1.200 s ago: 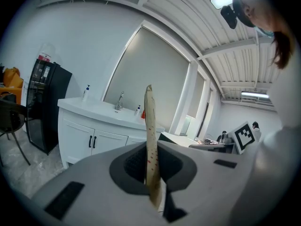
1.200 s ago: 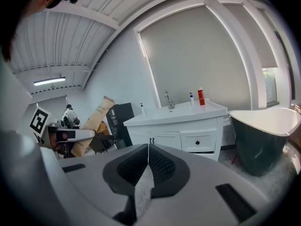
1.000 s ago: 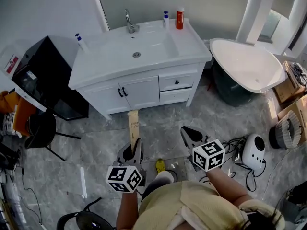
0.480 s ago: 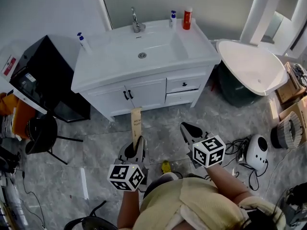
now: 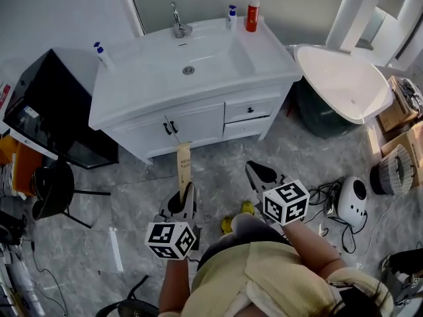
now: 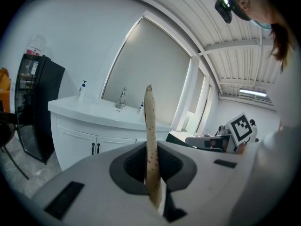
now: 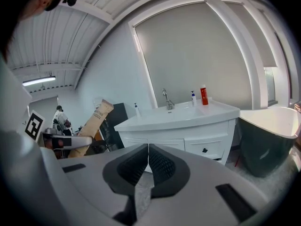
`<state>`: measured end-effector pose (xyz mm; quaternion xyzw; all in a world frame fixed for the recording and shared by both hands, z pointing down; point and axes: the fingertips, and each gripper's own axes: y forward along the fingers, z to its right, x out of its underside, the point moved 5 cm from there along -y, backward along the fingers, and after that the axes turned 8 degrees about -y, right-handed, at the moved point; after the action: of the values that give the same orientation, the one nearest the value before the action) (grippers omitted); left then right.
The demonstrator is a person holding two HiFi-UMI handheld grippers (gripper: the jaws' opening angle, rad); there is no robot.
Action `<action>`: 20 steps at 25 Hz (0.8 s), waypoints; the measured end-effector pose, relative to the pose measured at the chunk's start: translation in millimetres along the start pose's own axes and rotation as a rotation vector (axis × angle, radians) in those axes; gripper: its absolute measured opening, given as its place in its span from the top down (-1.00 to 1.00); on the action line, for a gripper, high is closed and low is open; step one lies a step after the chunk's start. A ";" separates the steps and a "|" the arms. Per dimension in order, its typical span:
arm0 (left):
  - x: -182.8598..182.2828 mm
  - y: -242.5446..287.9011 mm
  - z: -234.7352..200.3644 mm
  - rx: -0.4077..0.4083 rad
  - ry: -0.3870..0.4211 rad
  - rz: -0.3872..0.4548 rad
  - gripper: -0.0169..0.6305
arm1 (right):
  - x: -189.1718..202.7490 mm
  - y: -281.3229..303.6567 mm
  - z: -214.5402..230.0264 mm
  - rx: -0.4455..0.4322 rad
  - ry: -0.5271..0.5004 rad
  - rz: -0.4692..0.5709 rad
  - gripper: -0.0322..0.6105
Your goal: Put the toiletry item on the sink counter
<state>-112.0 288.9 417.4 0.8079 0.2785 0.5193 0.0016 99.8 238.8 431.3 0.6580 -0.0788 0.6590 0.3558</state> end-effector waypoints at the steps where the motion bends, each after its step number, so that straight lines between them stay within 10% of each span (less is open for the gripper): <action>1: -1.1 3.9 -0.2 -0.001 -0.001 -0.001 0.82 | -0.9 2.5 3.4 -0.001 0.005 -0.001 0.81; 20: -57.3 134.6 -5.9 -0.081 0.048 0.042 0.81 | -57.9 90.4 104.5 -0.104 0.003 0.026 0.81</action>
<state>-74.1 147.7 411.4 0.8000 0.2404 0.5495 0.0169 125.9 91.6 423.5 0.6366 -0.1212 0.6595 0.3811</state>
